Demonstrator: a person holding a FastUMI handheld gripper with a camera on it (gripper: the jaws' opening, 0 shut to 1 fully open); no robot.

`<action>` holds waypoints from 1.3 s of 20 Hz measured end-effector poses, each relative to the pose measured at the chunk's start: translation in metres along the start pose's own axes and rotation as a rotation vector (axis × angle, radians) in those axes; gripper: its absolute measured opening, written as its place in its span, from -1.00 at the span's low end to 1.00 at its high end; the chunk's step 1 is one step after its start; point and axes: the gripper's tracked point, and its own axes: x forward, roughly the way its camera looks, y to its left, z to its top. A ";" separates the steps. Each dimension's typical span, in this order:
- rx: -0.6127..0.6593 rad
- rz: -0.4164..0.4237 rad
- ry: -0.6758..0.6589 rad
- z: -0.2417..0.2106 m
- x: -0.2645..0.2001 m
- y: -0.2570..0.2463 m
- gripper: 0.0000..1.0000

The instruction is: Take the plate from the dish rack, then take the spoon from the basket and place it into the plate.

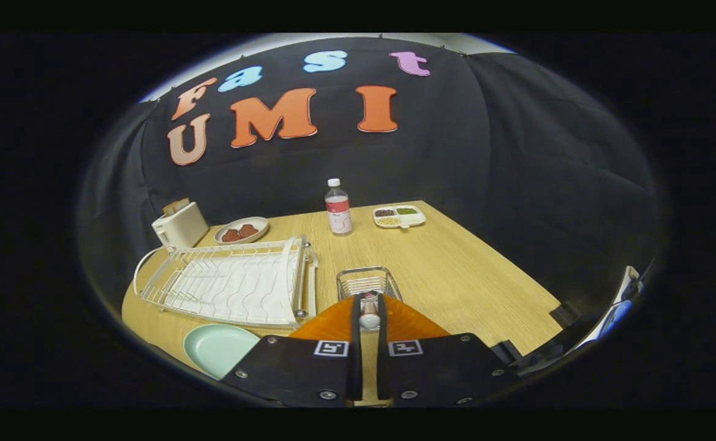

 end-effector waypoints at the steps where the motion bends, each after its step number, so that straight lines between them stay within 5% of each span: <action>1: 0.003 -0.005 -0.009 0.003 -0.005 0.001 -0.82; 15: 0.010 0.007 -0.141 0.040 -0.106 0.054 -0.82; 26: -0.018 0.231 -0.037 -0.022 -0.137 0.163 -0.81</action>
